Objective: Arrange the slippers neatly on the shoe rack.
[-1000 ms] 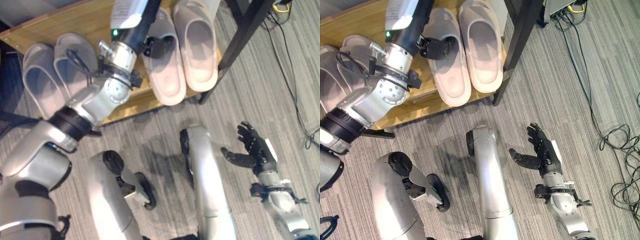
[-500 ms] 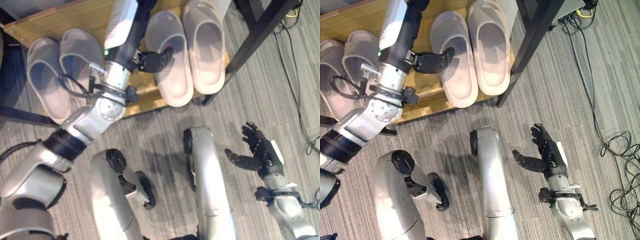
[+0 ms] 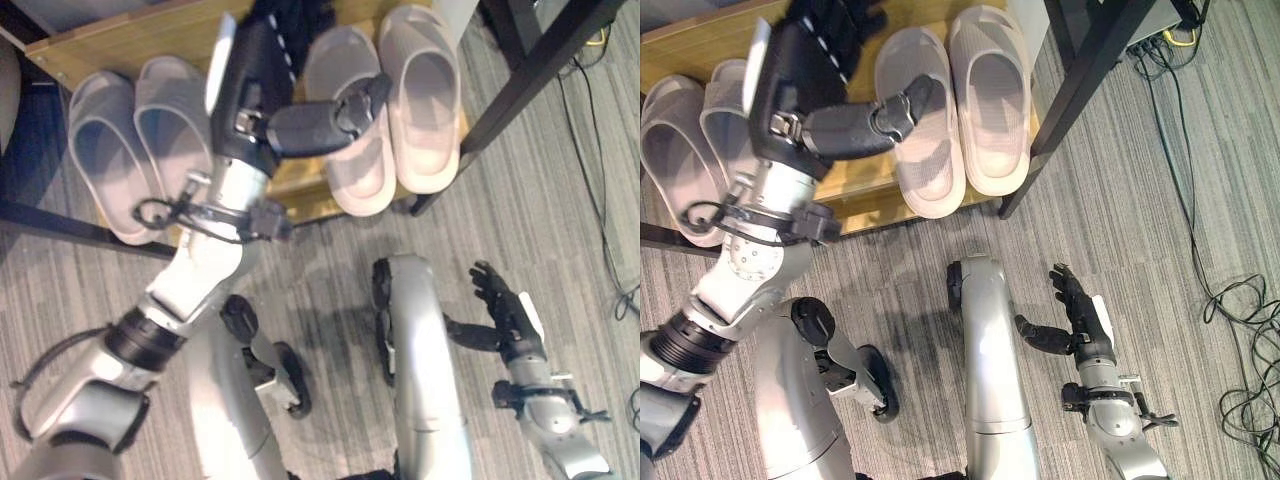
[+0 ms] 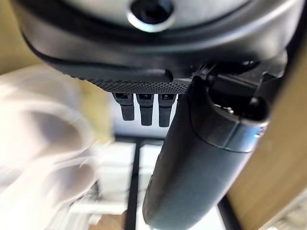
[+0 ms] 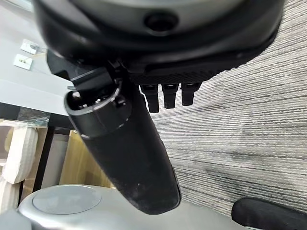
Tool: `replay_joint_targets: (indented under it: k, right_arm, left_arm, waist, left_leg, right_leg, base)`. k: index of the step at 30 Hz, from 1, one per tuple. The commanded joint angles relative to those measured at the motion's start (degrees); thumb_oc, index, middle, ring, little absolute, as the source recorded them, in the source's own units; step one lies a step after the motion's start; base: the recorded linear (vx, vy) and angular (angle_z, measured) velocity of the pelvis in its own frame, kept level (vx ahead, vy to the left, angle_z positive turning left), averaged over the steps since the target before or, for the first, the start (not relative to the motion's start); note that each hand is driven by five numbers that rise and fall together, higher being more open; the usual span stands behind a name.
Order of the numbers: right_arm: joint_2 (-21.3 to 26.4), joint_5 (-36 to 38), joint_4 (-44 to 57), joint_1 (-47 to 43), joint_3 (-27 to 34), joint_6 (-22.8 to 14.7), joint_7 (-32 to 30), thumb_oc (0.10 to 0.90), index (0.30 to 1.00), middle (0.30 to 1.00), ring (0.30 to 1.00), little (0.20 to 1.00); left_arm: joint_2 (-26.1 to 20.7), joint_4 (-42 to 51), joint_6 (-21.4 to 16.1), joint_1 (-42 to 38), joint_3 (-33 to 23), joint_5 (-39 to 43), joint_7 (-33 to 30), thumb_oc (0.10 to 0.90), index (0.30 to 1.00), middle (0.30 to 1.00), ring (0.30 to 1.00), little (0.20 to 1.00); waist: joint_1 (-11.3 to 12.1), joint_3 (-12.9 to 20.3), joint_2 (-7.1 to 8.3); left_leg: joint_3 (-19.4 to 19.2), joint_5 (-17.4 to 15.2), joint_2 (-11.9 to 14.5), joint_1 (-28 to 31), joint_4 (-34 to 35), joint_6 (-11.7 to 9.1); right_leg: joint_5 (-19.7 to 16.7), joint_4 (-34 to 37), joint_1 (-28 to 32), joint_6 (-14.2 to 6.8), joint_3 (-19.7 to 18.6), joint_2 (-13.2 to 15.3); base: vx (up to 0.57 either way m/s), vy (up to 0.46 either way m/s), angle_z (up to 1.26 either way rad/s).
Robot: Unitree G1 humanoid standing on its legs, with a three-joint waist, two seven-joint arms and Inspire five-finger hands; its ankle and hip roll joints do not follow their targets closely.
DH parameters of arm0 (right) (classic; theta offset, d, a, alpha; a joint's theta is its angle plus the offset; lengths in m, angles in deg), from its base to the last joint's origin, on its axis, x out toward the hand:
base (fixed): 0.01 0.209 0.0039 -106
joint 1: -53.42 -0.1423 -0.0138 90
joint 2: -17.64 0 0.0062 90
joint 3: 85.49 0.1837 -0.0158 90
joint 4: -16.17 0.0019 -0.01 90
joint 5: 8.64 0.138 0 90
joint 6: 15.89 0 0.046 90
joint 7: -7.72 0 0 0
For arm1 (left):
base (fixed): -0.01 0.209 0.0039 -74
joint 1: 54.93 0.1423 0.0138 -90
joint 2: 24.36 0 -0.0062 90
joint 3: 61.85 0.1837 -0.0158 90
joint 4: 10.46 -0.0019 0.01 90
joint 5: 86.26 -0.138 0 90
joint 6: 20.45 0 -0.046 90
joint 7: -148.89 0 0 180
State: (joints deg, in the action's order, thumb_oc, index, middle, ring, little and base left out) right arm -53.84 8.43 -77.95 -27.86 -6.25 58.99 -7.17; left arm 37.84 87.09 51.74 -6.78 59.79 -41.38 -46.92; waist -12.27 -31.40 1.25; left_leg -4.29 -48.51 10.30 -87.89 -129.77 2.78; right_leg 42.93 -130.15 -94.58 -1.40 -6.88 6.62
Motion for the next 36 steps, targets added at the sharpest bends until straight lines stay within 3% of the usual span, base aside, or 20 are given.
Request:
replay_joint_targets:
  k: [1,16,26,36]
  right_arm:
    - [2.7,1.7,8.1,0.5,4.3,-2.6,-0.2,0.800,0.900,0.900,0.900,0.900]
    - [3.3,2.5,4.5,-2.1,1.6,-2.3,0.8,0.800,0.900,0.900,0.900,0.900]
    - [3.1,3.2,0.7,-4.2,-1.2,-2.9,1.1,0.800,0.900,0.900,0.900,0.900]
    - [3.1,2.7,0.3,-4.1,-2.0,-2.9,1.6,0.800,0.900,0.900,0.900,0.900]
  left_arm:
    - [0.2,5.3,-2.7,-5.2,0.6,2.2,5.3,0.800,0.900,0.900,0.900,0.900]
    - [3.2,-6.3,0.2,-6.3,3.4,-3.4,5.6,0.800,0.900,0.900,0.900,0.900]
    - [9.4,-17.0,-0.9,-13.8,4.5,-3.9,3.0,0.800,0.900,0.900,0.900,0.900]
    - [9.9,-18.9,-1.8,-17.6,4.7,-4.4,1.8,0.800,0.900,0.900,0.900,0.900]
  waist:
    - [0.7,1.6,0.60]
    - [0.8,1.6,0.49]
    - [-0.4,1.6,1.38]
    - [-1.0,1.6,1.53]
  left_leg:
    - [4.5,-1.5,-1.9,-2.1,1.1,-3.1]
    - [4.4,-1.5,-2.1,-2.1,0.7,-3.4]
    - [4.2,-1.5,-2.4,-2.1,0.3,-3.8]
    - [4.3,-1.5,-2.8,-2.1,0.3,-4.0]
  right_leg:
    - [5.1,1.1,4.6,-0.3,-2.8,6.8]
    - [4.8,0.8,4.6,-0.4,-3.5,6.9]
    - [5.1,0.5,4.6,-0.4,-4.2,6.9]
    - [5.4,0.4,4.6,-0.5,-4.5,7.0]
  base:
    - [0.00,0.000,0.00]
    - [0.00,0.000,0.00]
    - [0.00,0.000,0.00]
    - [0.00,0.000,0.00]
